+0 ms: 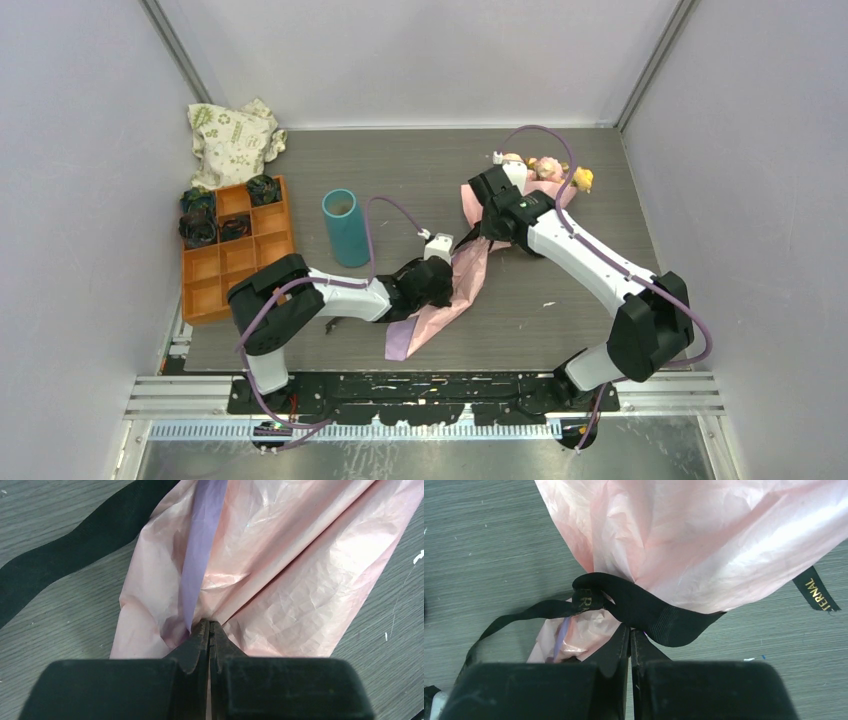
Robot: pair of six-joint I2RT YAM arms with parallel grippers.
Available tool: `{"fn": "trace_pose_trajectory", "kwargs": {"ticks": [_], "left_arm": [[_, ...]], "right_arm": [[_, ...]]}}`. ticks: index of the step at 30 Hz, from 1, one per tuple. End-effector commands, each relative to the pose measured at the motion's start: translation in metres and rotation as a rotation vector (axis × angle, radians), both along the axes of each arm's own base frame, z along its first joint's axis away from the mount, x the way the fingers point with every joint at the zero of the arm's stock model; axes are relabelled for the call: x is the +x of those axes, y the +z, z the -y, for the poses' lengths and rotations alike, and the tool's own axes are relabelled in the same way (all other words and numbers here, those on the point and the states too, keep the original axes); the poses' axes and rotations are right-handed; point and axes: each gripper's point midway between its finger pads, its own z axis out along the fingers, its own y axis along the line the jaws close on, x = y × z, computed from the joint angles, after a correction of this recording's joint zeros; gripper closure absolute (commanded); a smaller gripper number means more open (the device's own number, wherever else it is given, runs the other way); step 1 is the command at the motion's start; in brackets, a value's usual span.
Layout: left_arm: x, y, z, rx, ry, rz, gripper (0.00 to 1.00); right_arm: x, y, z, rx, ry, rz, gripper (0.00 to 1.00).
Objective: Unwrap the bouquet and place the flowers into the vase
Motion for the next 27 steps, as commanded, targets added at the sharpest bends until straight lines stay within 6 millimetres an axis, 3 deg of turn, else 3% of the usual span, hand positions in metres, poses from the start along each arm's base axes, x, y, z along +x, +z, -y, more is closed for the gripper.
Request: {"fn": "trace_pose_trajectory", "kwargs": {"ticks": [1,4,8,13,17,21,27], "left_arm": [[-0.015,-0.041,-0.031,0.152,0.002,-0.083,0.98],[-0.016,-0.042,-0.032,0.154,0.001,-0.084,0.98],[-0.016,-0.044,-0.032,0.157,0.001,-0.086,0.98],[-0.016,-0.045,-0.032,0.158,0.0,-0.088,0.98],[-0.015,-0.041,-0.03,0.154,-0.005,-0.084,0.98],[-0.013,-0.032,-0.026,0.144,-0.012,-0.071,0.98],[-0.013,-0.03,-0.023,0.142,-0.019,-0.075,0.98]], "right_arm": [[0.025,0.037,0.012,-0.01,-0.066,0.148,0.91],[0.027,0.024,0.014,-0.025,-0.073,0.124,0.89],[0.031,0.011,0.015,-0.04,-0.075,0.094,0.77],[0.033,-0.002,0.011,-0.035,-0.064,0.061,0.76],[0.023,-0.006,0.007,-0.002,-0.047,0.036,0.76],[0.015,-0.011,0.003,0.032,-0.019,0.028,0.62],[0.008,-0.044,0.002,-0.004,-0.002,-0.076,0.59]]}}
